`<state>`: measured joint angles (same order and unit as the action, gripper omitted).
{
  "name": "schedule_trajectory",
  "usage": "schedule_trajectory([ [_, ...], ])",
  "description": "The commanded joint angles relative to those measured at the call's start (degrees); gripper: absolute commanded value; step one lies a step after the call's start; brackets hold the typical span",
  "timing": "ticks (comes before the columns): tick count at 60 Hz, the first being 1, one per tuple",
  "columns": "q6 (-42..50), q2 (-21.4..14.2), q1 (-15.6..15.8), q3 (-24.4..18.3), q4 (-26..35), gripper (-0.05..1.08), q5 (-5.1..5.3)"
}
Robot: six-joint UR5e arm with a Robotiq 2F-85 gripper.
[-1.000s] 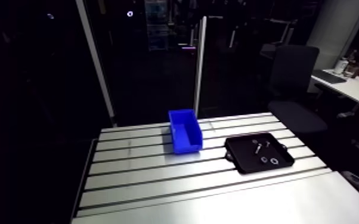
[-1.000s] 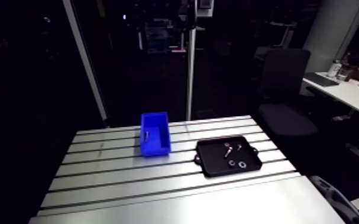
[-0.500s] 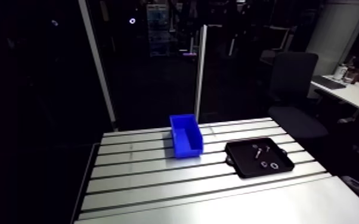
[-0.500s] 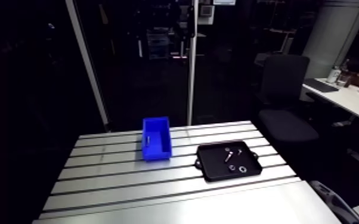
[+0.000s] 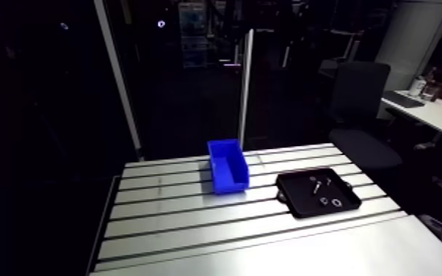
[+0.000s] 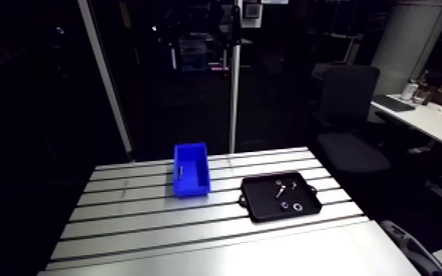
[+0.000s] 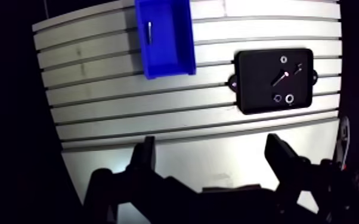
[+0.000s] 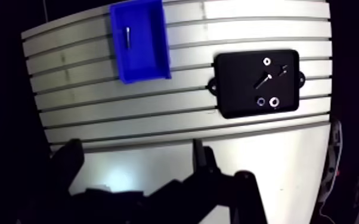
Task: Pick up the M10 bolt from the tray and put it into the blue bin.
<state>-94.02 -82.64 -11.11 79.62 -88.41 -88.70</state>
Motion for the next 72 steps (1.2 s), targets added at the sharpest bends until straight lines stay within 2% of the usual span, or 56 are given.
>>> schedule_trajectory([
  [1, 4.05, 0.56, -1.19, 0.23, -2.90, 0.01, -0.99],
  [18, 10.90, 2.16, -8.18, 0.13, -3.60, 0.01, -0.82],
  [24, 12.75, 2.50, -10.07, 0.39, -4.57, 0.01, -0.32],
  [33, 15.87, 3.57, -12.98, 1.73, -5.05, 0.01, -0.29],
  [43, 16.45, 4.00, -14.00, 4.34, -7.04, 0.01, -0.47],
  [54, 17.46, 3.95, -15.08, 8.54, -12.82, 0.01, -0.47],
  [60, 18.44, 3.94, -15.56, 11.28, -16.41, 0.01, -0.91],
  [72, 18.57, 4.19, -17.09, 14.48, -20.66, 0.01, -1.08],
])
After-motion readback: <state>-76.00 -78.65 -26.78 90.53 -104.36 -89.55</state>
